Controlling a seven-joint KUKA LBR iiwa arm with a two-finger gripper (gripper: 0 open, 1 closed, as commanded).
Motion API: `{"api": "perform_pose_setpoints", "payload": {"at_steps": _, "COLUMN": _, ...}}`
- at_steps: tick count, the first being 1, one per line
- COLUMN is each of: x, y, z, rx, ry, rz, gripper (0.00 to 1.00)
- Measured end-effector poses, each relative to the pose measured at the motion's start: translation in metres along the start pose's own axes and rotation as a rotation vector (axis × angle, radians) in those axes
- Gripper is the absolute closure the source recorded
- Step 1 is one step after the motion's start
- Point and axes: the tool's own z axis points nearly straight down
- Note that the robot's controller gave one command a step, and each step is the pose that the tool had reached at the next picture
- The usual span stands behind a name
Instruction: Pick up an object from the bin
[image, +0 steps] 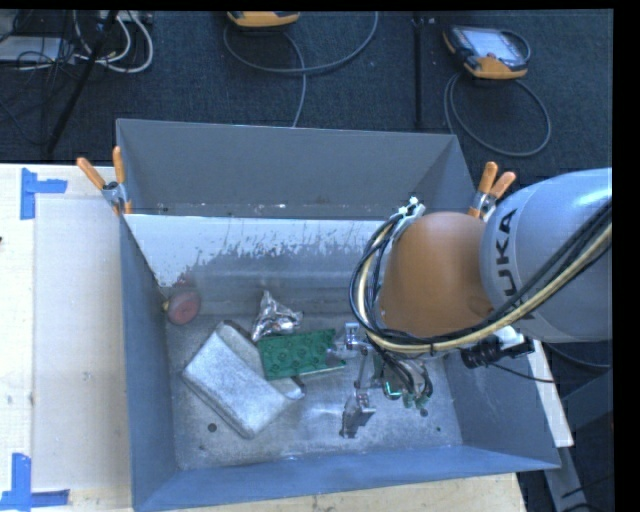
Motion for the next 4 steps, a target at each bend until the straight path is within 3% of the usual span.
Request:
{"api": "perform_pose_setpoints", "payload": {"at_steps": 1, "x": -0.074, "y": 0.0198, "z": 0.073, "rx": 0.001, "ry": -0.02, "rz": 0.093, "gripper": 0.0}}
{"api": "perform_pose_setpoints", "payload": {"at_steps": 2, "x": -0.0743, "y": 0.0197, "z": 0.0696, "rx": -0.001, "ry": -0.024, "rz": 0.094, "gripper": 1.0}}
{"api": "perform_pose_setpoints", "payload": {"at_steps": 3, "x": -0.0711, "y": 0.0203, "z": 0.0729, "rx": -0.001, "ry": -0.013, "rz": 0.095, "gripper": 0.0}}
{"api": "perform_pose_setpoints", "payload": {"at_steps": 4, "x": -0.0757, "y": 0.0197, "z": 0.0686, "rx": -0.002, "ry": -0.03, "rz": 0.096, "gripper": 1.0}}
